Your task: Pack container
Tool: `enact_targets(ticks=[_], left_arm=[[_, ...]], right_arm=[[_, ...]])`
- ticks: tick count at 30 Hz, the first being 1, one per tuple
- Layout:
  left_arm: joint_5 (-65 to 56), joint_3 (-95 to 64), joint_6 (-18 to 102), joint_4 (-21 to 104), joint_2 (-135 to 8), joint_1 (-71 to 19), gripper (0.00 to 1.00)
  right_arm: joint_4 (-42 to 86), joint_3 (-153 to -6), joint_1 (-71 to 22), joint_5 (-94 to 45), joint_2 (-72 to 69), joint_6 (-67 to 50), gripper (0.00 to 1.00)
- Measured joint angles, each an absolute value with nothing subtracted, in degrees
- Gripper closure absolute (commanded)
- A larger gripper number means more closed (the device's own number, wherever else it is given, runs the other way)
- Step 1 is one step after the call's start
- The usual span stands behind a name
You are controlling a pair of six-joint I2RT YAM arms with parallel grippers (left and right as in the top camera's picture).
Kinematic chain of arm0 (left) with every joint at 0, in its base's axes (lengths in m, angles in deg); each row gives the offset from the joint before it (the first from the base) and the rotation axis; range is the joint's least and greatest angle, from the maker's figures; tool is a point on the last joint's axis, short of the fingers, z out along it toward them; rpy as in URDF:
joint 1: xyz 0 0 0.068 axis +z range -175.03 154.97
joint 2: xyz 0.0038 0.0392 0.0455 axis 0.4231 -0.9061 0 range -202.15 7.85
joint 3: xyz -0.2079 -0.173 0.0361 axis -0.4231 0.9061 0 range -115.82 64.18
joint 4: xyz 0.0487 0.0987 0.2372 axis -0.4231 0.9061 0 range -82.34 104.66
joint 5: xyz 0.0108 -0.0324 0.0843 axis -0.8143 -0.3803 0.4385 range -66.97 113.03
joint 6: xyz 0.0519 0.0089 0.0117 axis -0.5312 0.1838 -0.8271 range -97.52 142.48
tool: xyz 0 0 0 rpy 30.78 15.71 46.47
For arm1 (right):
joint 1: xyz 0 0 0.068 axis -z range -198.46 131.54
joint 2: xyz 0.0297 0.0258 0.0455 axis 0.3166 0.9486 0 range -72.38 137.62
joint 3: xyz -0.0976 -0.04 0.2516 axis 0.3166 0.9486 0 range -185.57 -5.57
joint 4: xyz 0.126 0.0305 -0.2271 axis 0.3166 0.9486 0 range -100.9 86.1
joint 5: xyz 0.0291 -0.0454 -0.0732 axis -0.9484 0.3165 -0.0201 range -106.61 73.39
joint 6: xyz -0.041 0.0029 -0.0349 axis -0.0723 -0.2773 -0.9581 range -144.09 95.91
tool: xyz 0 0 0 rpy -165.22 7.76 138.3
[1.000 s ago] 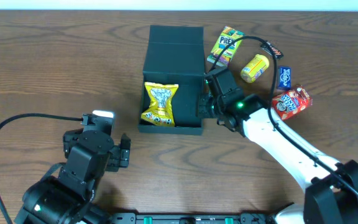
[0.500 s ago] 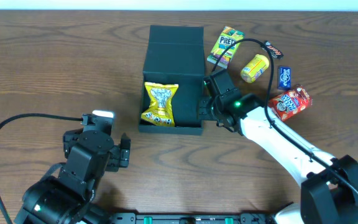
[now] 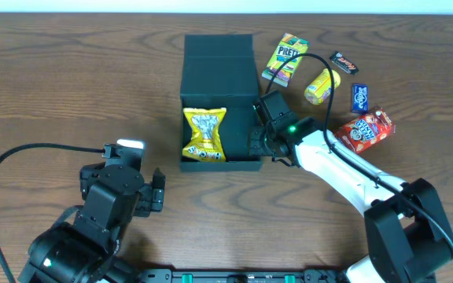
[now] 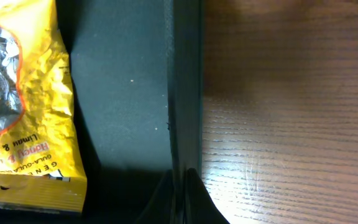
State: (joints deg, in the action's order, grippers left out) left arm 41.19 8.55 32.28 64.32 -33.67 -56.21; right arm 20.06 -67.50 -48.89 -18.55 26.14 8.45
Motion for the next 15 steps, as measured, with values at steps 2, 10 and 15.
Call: enact_targets(ticks=[2,10,15], left_arm=[[41.19,8.55,32.28,64.32,-33.67,-56.21,0.05],[41.19,8.55,32.28,64.32,-33.67,-56.21,0.05],[41.19,8.55,32.28,64.32,-33.67,-56.21,0.05]], right_arm=[[20.17,-67.52,-48.89,-18.33,26.12,7.71,0.98],[20.71,-67.68,-48.89,-17.81,26.12,6.63,0.99],[21.19,-67.78,-48.89,-17.63,26.12,6.79,0.98]])
